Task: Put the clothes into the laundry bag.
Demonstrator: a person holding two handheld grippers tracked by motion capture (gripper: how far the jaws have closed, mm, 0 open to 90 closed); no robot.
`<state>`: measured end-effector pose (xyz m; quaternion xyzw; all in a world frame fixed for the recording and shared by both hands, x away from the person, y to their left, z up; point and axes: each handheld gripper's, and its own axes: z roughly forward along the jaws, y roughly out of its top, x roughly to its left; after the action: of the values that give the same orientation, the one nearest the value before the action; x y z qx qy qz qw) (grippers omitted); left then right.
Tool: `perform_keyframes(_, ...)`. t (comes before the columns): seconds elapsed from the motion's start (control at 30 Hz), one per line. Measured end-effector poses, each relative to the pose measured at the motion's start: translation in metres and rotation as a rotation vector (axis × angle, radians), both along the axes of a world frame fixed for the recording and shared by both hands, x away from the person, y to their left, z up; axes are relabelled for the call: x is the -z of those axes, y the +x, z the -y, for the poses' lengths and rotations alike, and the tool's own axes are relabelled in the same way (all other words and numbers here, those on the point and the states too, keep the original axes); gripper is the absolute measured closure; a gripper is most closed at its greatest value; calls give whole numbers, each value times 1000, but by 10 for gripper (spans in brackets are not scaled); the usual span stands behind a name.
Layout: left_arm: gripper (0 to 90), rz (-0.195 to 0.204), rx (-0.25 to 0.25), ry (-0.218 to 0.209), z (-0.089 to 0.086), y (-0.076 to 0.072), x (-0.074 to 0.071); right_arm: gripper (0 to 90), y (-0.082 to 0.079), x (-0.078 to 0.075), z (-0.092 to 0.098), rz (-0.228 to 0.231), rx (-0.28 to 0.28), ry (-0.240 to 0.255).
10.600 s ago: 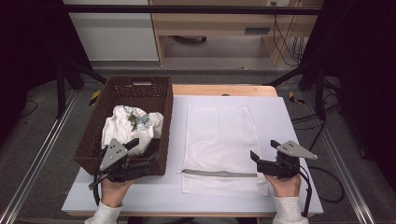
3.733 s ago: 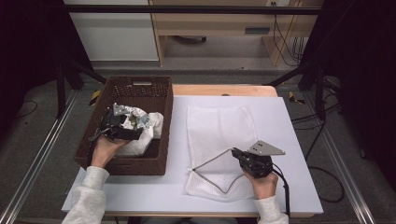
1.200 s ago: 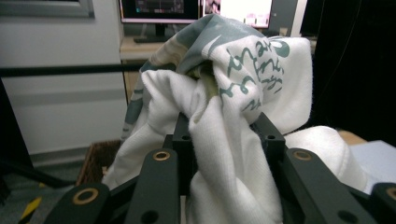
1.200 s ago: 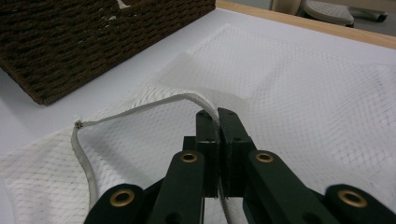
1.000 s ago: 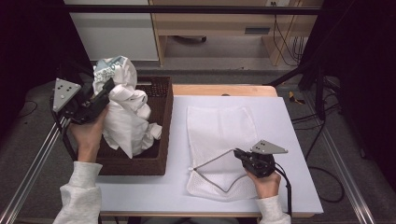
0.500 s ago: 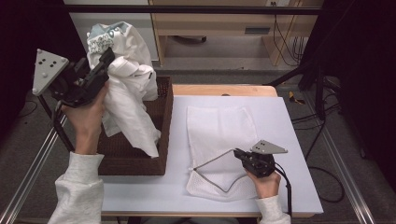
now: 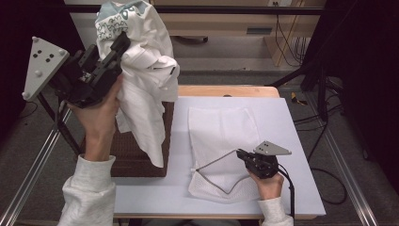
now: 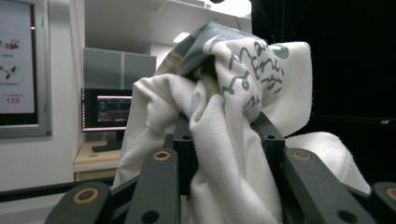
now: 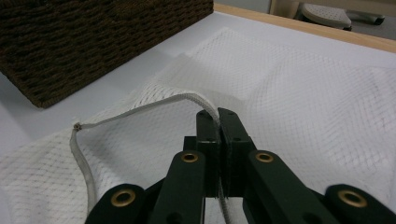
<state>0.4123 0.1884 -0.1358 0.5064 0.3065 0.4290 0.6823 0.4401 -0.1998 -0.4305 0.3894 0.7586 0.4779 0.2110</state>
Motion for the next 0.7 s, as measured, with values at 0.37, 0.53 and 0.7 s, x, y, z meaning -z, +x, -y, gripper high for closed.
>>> perform_keyframes(0.37, 674, 120, 57, -56, 28, -22, -21, 882, 0, -1, 2, 2, 3, 5)
perform_keyframes(0.53, 674, 155, 95, -65, 40, -35, -33, 883, 0, -2, 5, 11, 13, 12)
perform_keyframes(0.7, 673, 171, 163, -61, 55, -46, -38, 884, 2, 0, 6, 5, 23, 8)
